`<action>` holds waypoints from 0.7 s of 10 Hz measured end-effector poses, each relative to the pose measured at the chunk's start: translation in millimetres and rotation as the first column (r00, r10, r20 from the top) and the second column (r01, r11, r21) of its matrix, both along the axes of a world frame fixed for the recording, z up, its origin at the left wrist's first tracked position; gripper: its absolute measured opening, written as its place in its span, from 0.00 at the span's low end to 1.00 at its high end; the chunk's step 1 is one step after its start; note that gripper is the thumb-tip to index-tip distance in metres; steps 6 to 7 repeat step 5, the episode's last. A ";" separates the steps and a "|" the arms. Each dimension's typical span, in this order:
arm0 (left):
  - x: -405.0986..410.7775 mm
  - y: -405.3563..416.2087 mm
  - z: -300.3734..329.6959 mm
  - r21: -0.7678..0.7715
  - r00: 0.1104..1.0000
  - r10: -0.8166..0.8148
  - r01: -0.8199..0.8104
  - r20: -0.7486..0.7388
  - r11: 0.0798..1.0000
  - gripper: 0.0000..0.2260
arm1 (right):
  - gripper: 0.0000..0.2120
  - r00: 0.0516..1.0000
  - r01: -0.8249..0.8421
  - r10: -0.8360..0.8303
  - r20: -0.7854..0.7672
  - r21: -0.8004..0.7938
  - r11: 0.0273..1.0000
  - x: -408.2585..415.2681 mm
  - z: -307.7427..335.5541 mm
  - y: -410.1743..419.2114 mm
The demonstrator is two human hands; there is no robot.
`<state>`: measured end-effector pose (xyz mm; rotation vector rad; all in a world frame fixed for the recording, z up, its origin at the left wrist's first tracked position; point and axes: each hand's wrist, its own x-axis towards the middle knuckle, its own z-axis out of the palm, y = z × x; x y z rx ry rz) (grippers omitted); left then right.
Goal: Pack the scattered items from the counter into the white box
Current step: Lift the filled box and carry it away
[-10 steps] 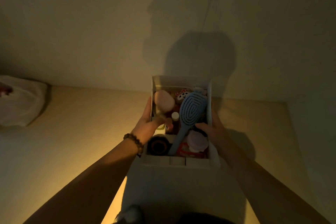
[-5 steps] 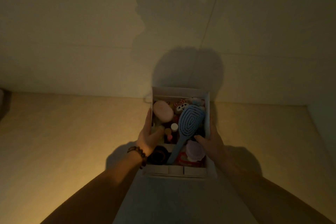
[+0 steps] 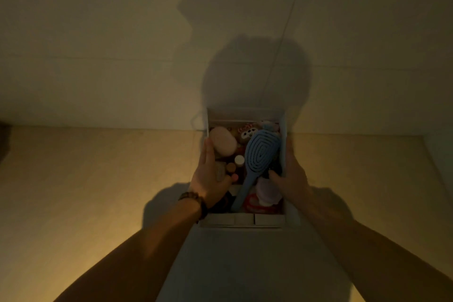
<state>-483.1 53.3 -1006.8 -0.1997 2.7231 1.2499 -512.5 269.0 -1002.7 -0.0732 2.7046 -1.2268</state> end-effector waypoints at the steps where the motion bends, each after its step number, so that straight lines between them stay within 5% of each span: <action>1: -13.5 -0.2 -1.9 -0.012 1.000 0.015 -0.016 -0.014 1.000 0.47 | 0.42 0.999 -0.019 0.019 -0.028 0.004 1.000 -15.7 -0.6 -3.5; 3: -16.8 -5.2 5.0 -0.125 0.997 -0.022 0.032 0.080 0.992 0.47 | 0.43 0.997 -0.052 0.053 0.052 -0.024 0.998 -16.1 10.5 0.9; 4: -13.4 -23.4 32.3 -0.315 0.979 -0.059 0.119 0.193 0.942 0.43 | 0.42 0.990 -0.111 0.121 0.066 -0.134 0.985 -9.0 36.7 4.2; 5: 13.5 -30.7 97.0 -0.276 0.986 -0.018 0.063 0.164 0.959 0.45 | 0.36 0.995 -0.102 0.102 0.003 -0.087 0.991 10.9 72.2 8.1; 7: 13.5 -30.7 97.0 -0.276 0.986 -0.018 0.063 0.164 0.959 0.45 | 0.36 0.995 -0.102 0.102 0.003 -0.087 0.991 10.9 72.2 8.1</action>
